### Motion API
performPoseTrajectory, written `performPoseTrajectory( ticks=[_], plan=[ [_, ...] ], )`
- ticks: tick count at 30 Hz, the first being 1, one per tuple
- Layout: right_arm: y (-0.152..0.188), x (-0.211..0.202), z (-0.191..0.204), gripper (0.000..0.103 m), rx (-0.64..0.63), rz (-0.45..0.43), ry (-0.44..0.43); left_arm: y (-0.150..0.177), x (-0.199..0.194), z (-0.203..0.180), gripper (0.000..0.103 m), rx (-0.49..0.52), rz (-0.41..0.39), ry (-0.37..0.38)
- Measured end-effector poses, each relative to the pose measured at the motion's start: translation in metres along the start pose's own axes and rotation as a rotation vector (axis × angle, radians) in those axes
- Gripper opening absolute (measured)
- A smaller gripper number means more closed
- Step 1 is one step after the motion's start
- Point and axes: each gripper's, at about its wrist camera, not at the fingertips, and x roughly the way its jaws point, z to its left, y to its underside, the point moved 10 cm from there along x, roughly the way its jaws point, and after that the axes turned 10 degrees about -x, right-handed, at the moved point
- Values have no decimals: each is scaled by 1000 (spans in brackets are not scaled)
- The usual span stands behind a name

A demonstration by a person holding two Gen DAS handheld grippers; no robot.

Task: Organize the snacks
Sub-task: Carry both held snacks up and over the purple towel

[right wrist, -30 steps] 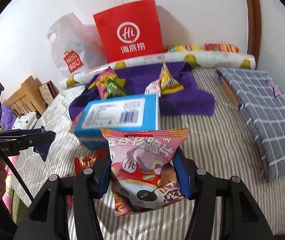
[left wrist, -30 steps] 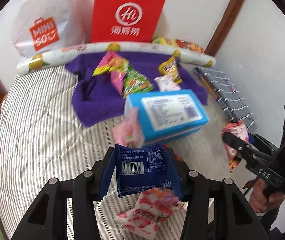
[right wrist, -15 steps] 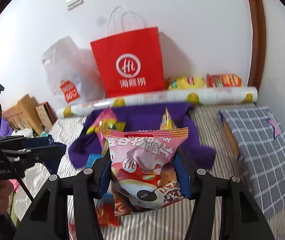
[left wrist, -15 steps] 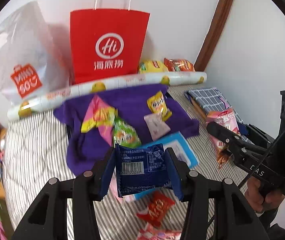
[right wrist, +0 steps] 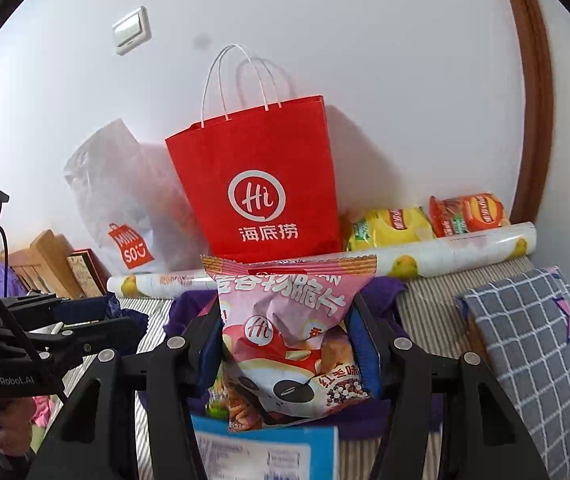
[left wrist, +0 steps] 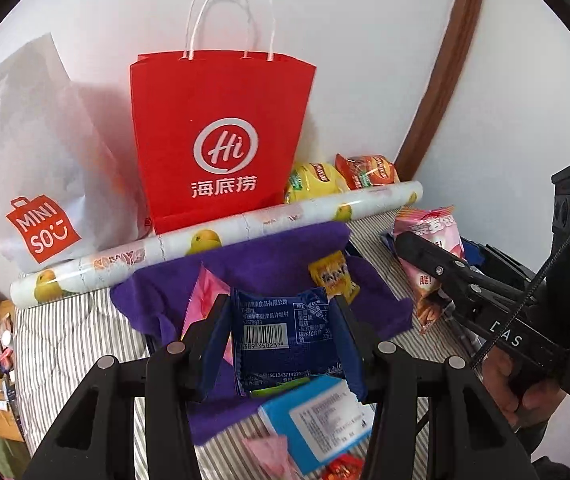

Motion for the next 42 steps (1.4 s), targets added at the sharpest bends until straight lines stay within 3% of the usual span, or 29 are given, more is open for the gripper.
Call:
performPoseTrajectory(
  ticks=[7, 14, 26, 42],
  plan=[
    [6, 48, 1, 56, 18, 48, -21, -1, 27, 33, 47, -53, 18, -12],
    [37, 83, 2, 55, 18, 101, -49, -1, 47, 55, 47, -88, 48, -49],
    [65, 106, 5, 56, 10, 173, -57, 12, 75, 62, 47, -104, 122, -55],
    [79, 118, 3, 56, -11, 231, -28, 18, 81, 58, 47, -97, 144, -62]
  ],
)
